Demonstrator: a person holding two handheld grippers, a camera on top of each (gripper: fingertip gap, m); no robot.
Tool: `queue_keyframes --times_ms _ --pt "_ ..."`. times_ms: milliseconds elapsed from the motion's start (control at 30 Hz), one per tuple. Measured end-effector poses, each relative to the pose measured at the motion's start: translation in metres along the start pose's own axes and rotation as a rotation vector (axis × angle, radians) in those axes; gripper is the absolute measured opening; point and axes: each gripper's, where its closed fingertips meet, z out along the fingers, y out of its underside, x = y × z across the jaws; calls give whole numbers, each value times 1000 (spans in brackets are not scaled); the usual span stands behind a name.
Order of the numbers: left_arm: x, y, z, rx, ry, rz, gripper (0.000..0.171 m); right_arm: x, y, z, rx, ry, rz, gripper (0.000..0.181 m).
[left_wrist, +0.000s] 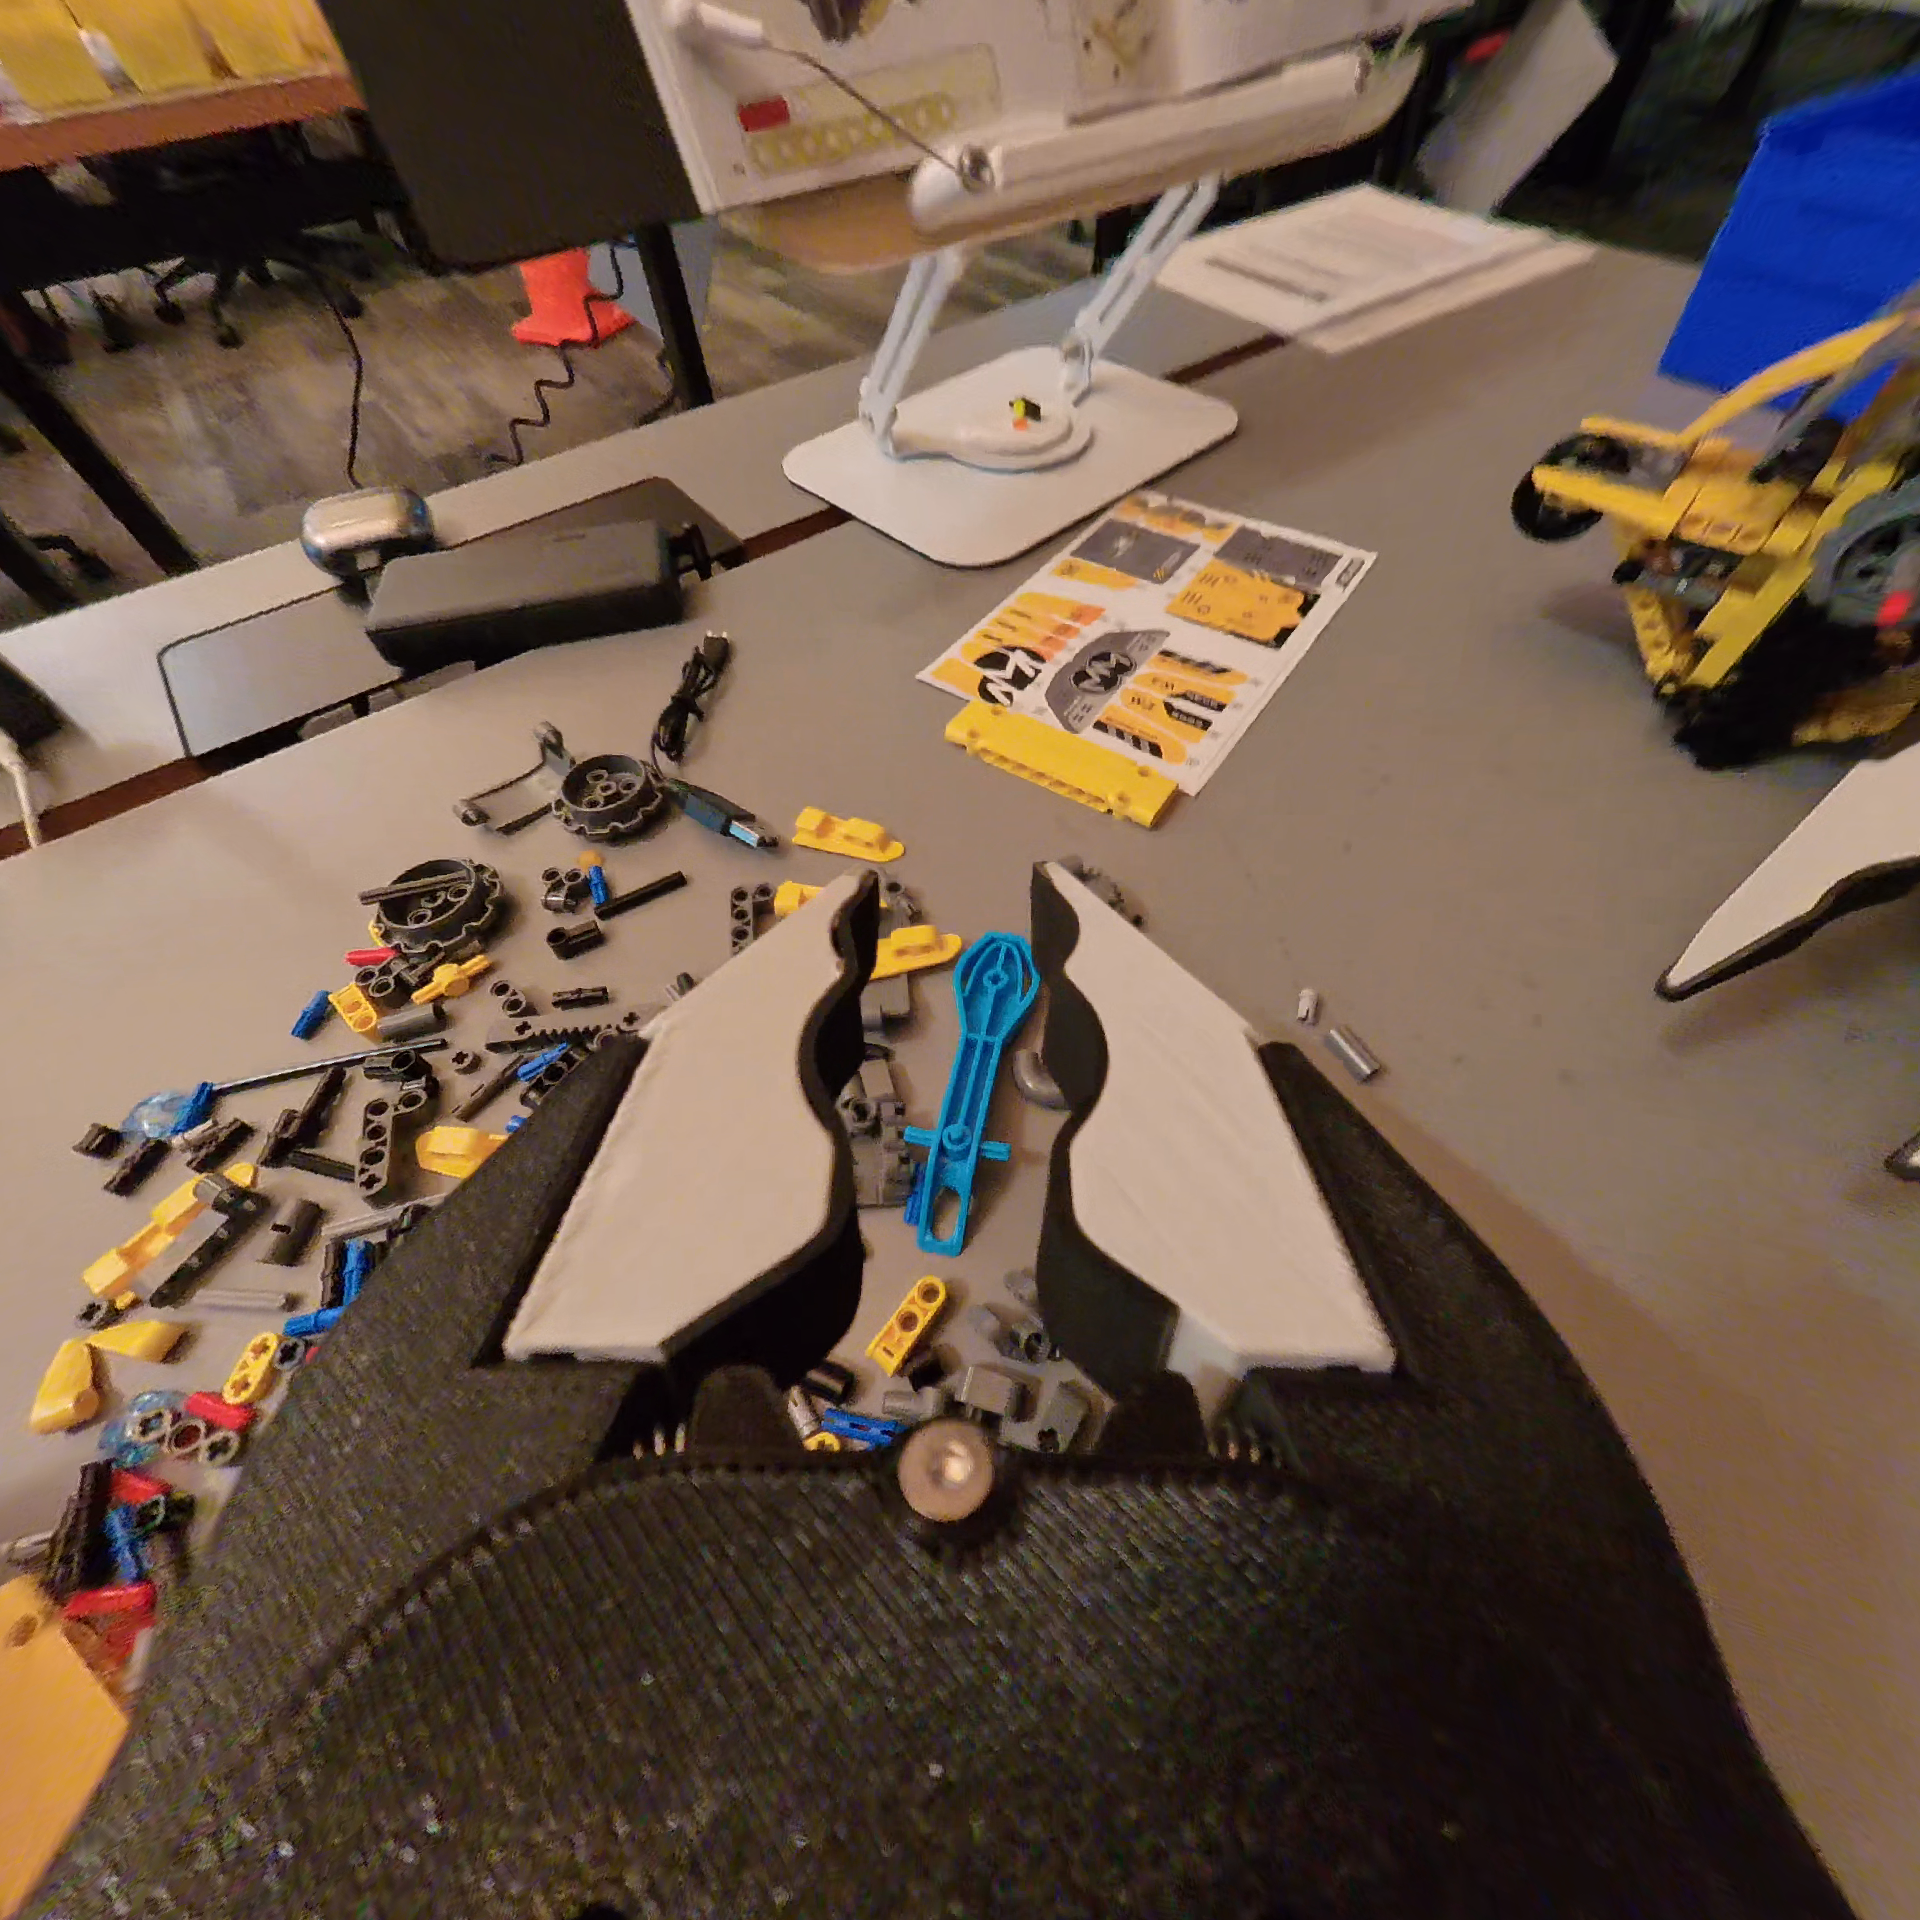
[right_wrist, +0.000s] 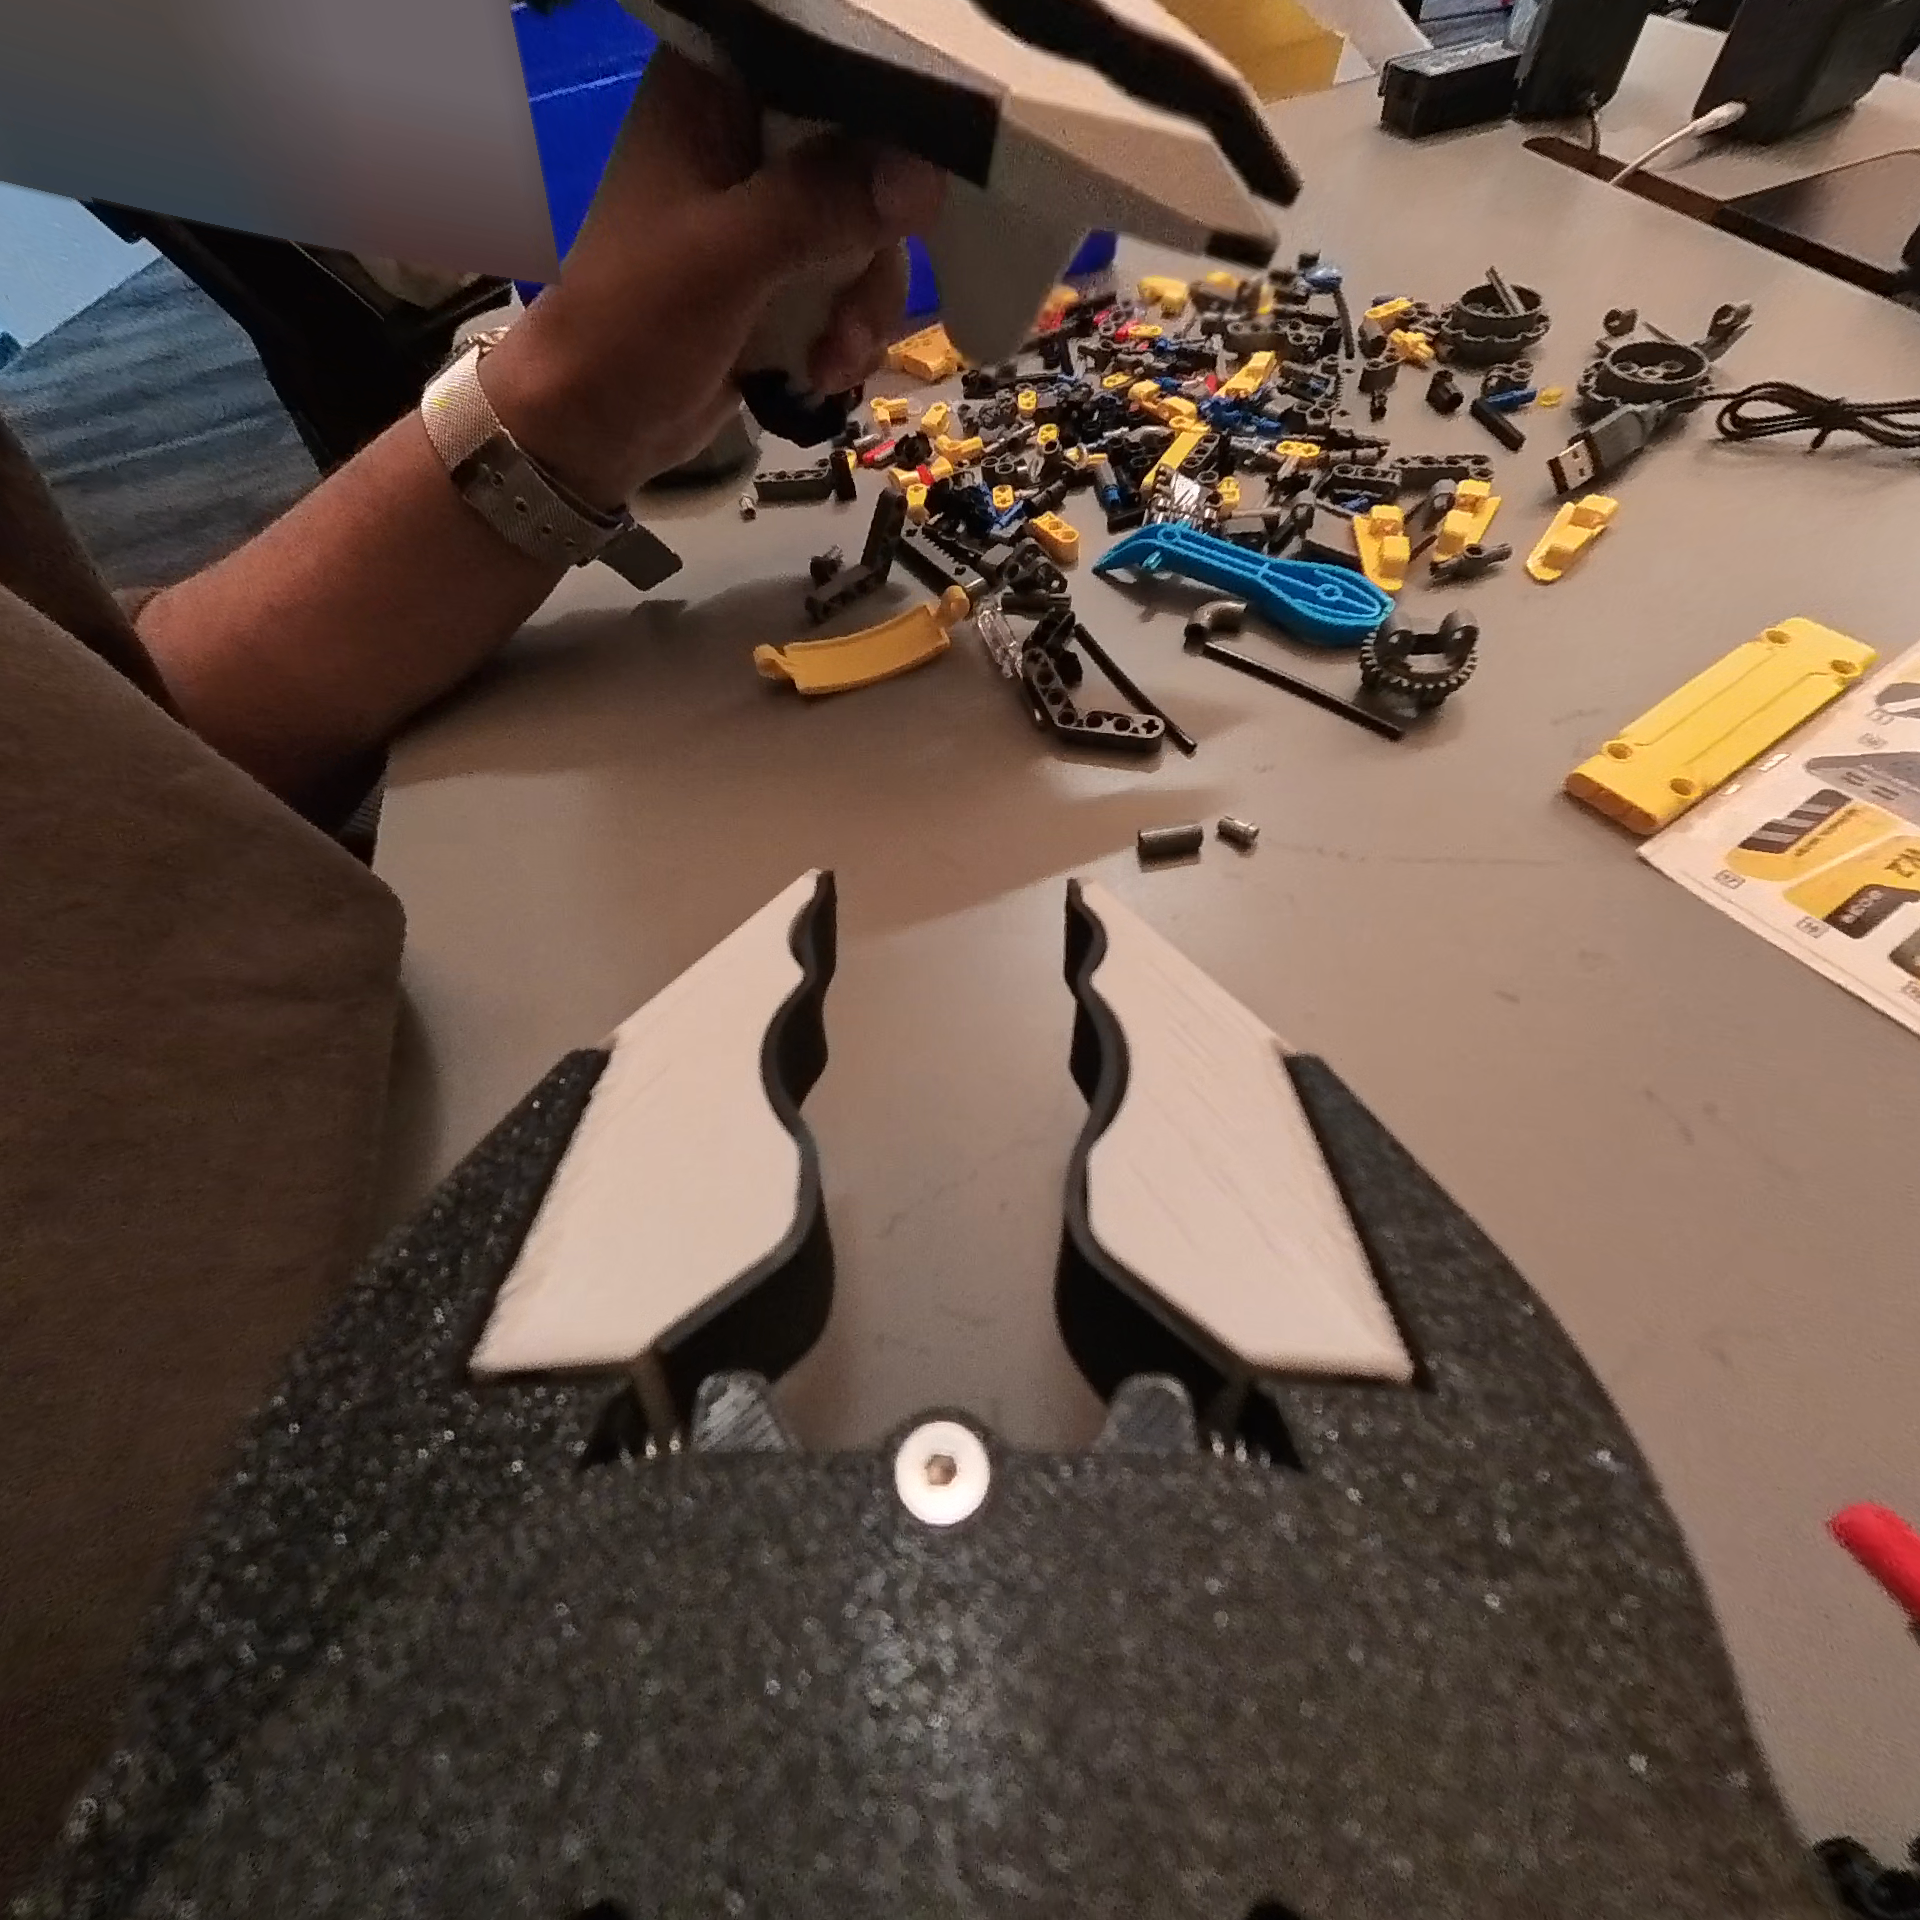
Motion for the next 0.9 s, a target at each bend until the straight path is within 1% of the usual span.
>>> queue_keyframes --times_ms 133,200,300,367,400,433,467,533,600,633,700,800,900 --pt "-9 -10 -12 86 3 -76 28 0 -2 -2 14 0 2 43" --pt "-9 -13 -15 118 36 -116 30 1 -3 -3 22 -3 9 43" --pt "-5 -15 -16 138 87 -158 32 1 -4 -4 34 -6 15 43" --pt "-9 -16 -18 143 61 -158 31 1 -5 -5 39 -3 10 43" --pt "-14 -17 -20 154 27 -151 33 1 -5 -5 40 -1 7 43" --pt "-25 -21 -25 182 -43 -151 45 0 -5 -5 41 1 2 43" --pt "-40 -27 -33 231 -150 -155 54 0 -5 -5 42 3 -1 43" --pt "-61 -36 -54 317 -315 -111 50 0 -5 -5 42 6 -6 43" --pt "-73 -41 -68 358 -414 -87 49 0 -5 -5 42 7 -7 43" --pt "-74 -41 -70 366 -424 -88 48 0 -5 -5 42 6 -5 43" --pt "-72 -40 -66 362 -391 -114 49 0 -5 -5 40 4 -1 43" --pt "-68 -39 -63 360 -340 -142 56 1 -5 -5 40 5 4 43" --pt "-67 -43 -68 399 -316 -153 61 2 -5 -5 41 5 11 44"
